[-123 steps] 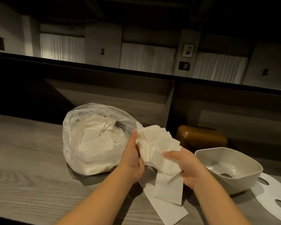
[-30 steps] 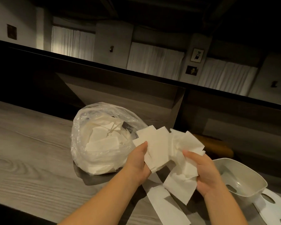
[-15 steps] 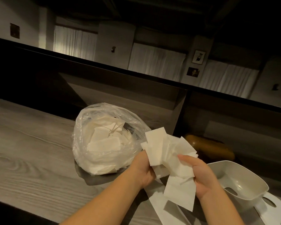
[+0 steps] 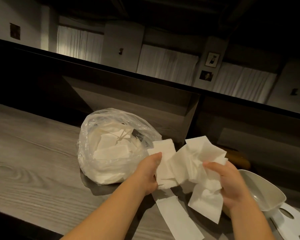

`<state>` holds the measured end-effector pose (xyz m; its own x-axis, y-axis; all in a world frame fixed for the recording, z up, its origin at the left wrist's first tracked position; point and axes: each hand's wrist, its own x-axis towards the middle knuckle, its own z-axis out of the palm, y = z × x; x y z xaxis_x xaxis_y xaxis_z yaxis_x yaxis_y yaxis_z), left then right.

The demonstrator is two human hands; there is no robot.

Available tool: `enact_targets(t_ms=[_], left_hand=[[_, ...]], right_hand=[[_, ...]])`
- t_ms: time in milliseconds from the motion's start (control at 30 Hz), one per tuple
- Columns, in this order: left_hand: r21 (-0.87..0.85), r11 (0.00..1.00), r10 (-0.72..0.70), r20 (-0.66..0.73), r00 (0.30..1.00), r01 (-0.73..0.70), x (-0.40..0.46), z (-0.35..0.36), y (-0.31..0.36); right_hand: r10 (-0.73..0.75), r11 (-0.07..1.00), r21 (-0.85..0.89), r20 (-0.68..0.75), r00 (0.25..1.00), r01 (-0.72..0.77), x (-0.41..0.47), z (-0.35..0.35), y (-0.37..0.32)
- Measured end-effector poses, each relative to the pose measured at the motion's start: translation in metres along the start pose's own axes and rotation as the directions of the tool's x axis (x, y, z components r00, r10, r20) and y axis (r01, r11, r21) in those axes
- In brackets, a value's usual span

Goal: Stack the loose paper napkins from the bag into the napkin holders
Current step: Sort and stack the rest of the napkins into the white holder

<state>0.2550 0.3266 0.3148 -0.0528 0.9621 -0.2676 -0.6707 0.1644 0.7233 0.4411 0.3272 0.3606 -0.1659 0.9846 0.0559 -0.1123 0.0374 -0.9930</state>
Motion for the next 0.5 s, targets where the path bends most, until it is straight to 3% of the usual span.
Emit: enact_targets(t_ms=[100,200,333,500], left_hand=[[0.386,0.92,-0.086,0.05,0.995,0.06,-0.001,-0.008,0.005],[0.582,0.808,-0.197,0.116,0.973,0.094,-0.006,-0.012,0.007],[0.633,0.77,-0.277,0.213,0.937,0.084,-0.007,-0.016,0.007],[0.506,0.852,-0.309,0.275,0.91,0.137,-0.009,-0.011,0.009]], right_hand=[[0.062,0.98,-0.195,0.118,0.991,-0.038,-0.004,-0.004,-0.002],[0.112,0.953,-0.298,0.183,0.977,-0.054,-0.006,-0.003,-0.004],[0.147,0.971,-0.226,0.313,0.938,-0.077,-0.011,-0.006,-0.01],[0.095,0.899,-0.437,0.128,0.987,-0.03,0.001,-0.002,0.003]])
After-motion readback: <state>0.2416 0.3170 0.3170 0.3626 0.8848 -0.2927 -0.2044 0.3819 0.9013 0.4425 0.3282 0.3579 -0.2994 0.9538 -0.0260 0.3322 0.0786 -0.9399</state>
